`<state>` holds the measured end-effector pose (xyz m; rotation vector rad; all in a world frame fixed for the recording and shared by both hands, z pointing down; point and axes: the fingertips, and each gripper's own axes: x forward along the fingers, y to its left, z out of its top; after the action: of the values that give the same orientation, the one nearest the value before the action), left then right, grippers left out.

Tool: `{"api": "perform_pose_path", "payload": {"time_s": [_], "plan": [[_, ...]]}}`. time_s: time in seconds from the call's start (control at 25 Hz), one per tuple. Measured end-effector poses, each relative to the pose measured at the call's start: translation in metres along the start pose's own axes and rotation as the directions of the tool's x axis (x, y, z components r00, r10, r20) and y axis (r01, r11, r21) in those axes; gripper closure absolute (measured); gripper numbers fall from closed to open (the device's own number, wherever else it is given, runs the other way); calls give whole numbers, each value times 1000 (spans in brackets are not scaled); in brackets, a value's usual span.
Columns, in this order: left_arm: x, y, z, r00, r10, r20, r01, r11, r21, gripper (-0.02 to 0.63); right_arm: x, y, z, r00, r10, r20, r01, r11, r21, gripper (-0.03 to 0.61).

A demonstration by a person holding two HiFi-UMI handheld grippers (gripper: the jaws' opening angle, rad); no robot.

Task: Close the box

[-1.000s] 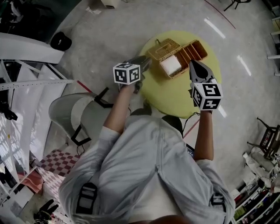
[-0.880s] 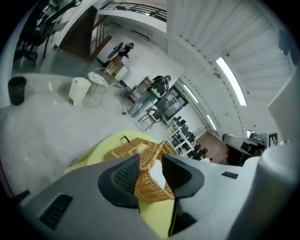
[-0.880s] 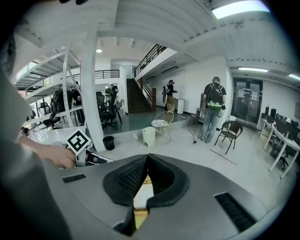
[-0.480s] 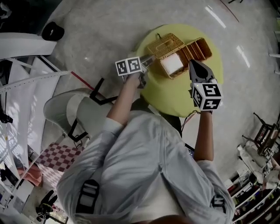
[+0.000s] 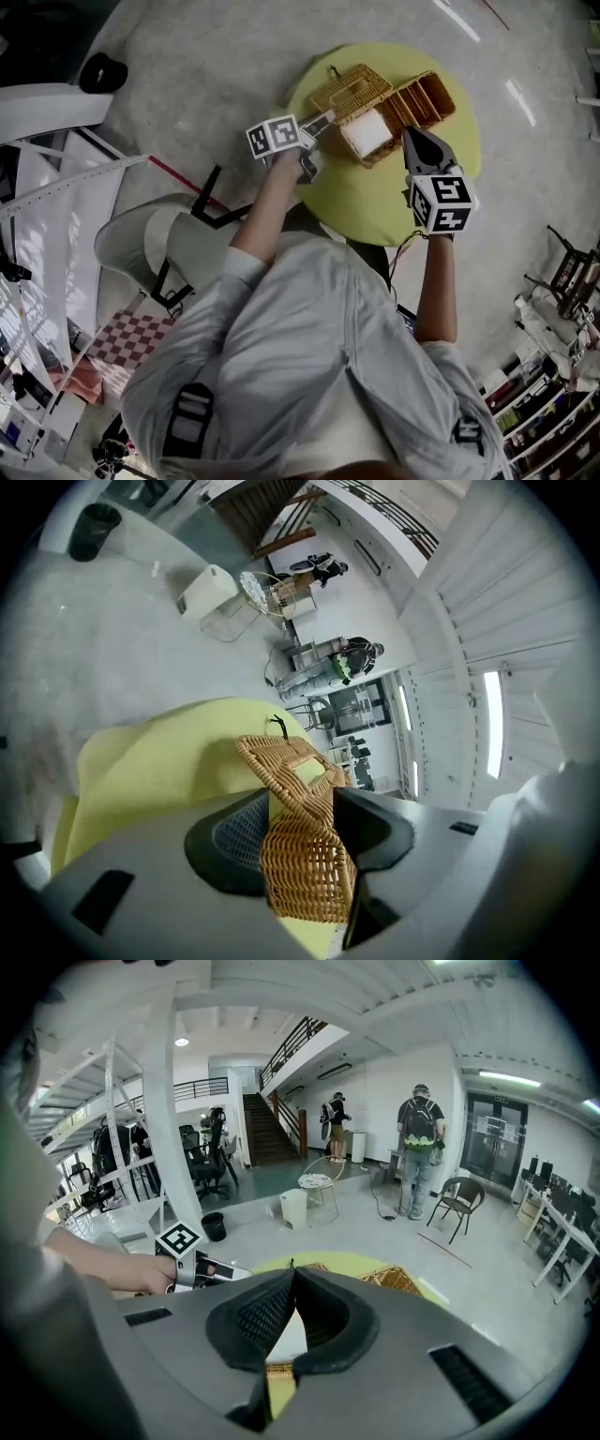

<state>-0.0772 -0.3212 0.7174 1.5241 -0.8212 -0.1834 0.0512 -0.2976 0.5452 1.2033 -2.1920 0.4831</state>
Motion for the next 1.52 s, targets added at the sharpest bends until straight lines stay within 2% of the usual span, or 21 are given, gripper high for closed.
{"api": "perform_pose_path", "payload": {"time_s": [0.12,0.4,0.6,0.8,1.04,1.24,1.52], "plan": [[1,2,0,1000,24,-2,-24,1000,12,402,0,0,1,1000,-3,-2,3,1000,0,555],[-1,1,1,1000,8,24,-8,1000,0,433,-4,-2,2,1000,-8,6,8,1000,-2,555],[-7,-6,8,998,21,57,-24,998,54,475,-15,-6,2,1000,-25,17,25,1000,-3,555],[-16,-17,15,995,12,103,-20,997,76,523,-29,-9,2,998,-46,31,45,999,3,555],[-26,-35,15,991,-7,131,-18,982,189,545,-46,-6,-2,997,-58,49,58,998,9,555],[-30,-48,11,992,-12,127,-32,942,334,549,-53,-4,-8,996,-61,61,60,998,11,555],[-37,-66,-8,995,22,93,-70,829,555,549,-74,-2,-15,993,-74,90,73,997,19,555]]}}
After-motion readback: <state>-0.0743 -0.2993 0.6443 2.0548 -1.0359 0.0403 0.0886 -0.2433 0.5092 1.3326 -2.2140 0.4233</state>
